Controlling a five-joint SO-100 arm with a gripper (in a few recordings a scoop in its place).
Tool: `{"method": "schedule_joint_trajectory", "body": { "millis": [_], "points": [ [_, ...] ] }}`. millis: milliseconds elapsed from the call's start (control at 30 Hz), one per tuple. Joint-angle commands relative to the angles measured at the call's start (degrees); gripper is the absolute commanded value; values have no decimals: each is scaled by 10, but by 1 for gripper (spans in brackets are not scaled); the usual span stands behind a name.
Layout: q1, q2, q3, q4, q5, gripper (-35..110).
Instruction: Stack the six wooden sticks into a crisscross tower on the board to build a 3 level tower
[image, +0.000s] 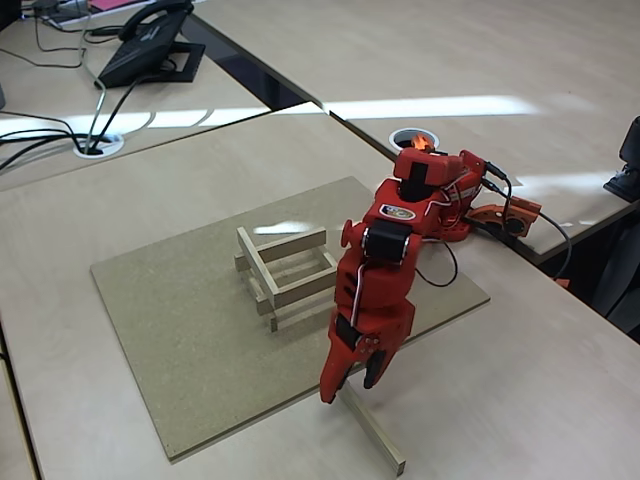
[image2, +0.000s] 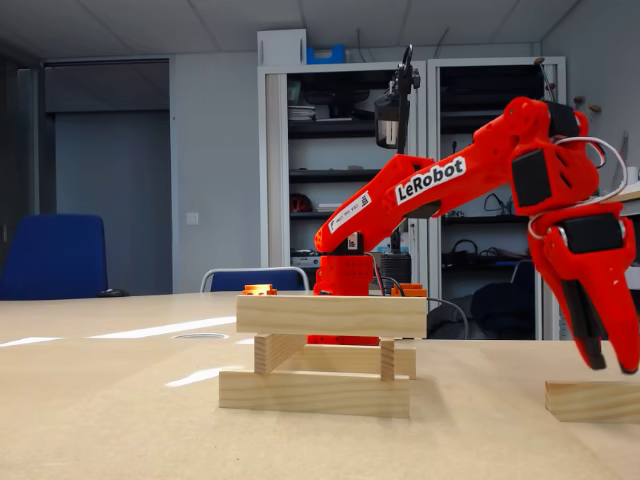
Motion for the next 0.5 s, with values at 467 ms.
{"method": "schedule_joint_trajectory", "body": {
  "millis": [467],
  "points": [
    [-27, -72, -127, 2, 33, 27]
  ]
}}
